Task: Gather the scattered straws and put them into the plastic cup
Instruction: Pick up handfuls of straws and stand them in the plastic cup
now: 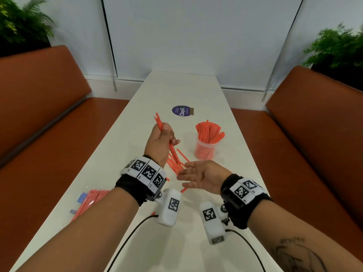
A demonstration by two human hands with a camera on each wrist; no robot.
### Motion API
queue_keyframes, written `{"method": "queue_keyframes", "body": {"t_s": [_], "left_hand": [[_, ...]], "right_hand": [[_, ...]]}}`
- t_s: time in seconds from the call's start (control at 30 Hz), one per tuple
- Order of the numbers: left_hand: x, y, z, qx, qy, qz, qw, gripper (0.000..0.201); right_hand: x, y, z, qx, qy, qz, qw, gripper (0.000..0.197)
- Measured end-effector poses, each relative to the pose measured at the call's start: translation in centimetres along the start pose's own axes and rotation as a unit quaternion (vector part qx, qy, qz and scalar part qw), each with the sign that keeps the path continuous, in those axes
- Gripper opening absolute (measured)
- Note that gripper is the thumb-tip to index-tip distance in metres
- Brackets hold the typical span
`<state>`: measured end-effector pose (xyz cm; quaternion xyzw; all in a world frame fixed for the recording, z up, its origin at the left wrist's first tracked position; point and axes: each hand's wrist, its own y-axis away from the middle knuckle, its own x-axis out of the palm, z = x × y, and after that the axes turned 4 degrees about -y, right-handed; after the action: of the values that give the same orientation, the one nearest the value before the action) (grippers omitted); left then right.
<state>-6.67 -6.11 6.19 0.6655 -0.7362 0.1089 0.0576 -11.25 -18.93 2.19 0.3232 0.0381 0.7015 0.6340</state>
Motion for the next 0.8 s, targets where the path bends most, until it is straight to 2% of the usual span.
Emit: {"method": "queue_keyframes", "body": {"t_s": [0.1,0.2,0.27,0.33,0.4,0.43,0.47,0.5,0.57,0.63,0.7,0.73,0.8], "left_hand": [[0.6,0.8,0.9,0.012,-0.063,0.035,0.997,0.028],[0.6,1.1,1.7,0.013,-0.112,0.056,0.992,0.025],[0.4,1.0,1.9,0.0,-0.093,0.052,0.994,0.024],[0.3,1.0,1.9,-0.007,-0.081,0.045,0.996,0.025],[0.3,1.1,1.9,-0.02,-0.087,0.048,0.995,0.027],[0.2,1.2,1.9,-0.029,-0.094,0.05,0.994,0.028],[0.1,1.1,2.0,-0.036,-0.096,0.053,0.993,0.029],[-0.1,1.0,2.0,-0.038,-0.096,0.057,0.993,0.029],[-0.6,0.8,2.1,-0.044,-0.096,0.072,0.992,0.028],[-1.1,0.7,2.3,-0.051,-0.107,0.096,0.988,0.028],[-1.5,0.8,2.5,-0.049,-0.124,0.123,0.983,0.03],[-1.6,0.8,2.6,-0.05,-0.132,0.136,0.981,0.03],[-1.8,0.8,2.8,-0.06,-0.135,0.157,0.976,0.029]], "right_hand": [[0.1,-0.1,0.9,0.025,-0.029,0.056,0.998,0.069],[0.1,-0.3,1.0,0.023,-0.019,0.073,0.997,0.06],[-0.2,-0.5,0.6,0.017,0.003,0.051,0.999,0.05],[-0.2,-0.5,0.3,0.007,-0.006,0.04,0.999,0.049],[0.3,-0.5,0.4,-0.003,-0.012,0.072,0.997,0.05],[0.8,-0.5,0.7,0.0,0.023,0.078,0.997,0.048],[1.4,-0.4,1.0,-0.001,0.105,0.069,0.992,0.047],[2.0,0.0,1.4,-0.012,0.231,0.036,0.972,0.048],[2.8,0.4,2.4,-0.08,0.441,-0.062,0.892,0.065],[3.7,1.5,3.7,-0.183,0.493,-0.1,0.845,0.081],[4.6,2.9,5.3,-0.285,0.519,-0.105,0.799,0.087],[4.9,3.4,6.0,-0.313,0.533,-0.101,0.779,0.088],[5.4,3.6,6.9,-0.312,0.575,-0.073,0.753,0.085]]}}
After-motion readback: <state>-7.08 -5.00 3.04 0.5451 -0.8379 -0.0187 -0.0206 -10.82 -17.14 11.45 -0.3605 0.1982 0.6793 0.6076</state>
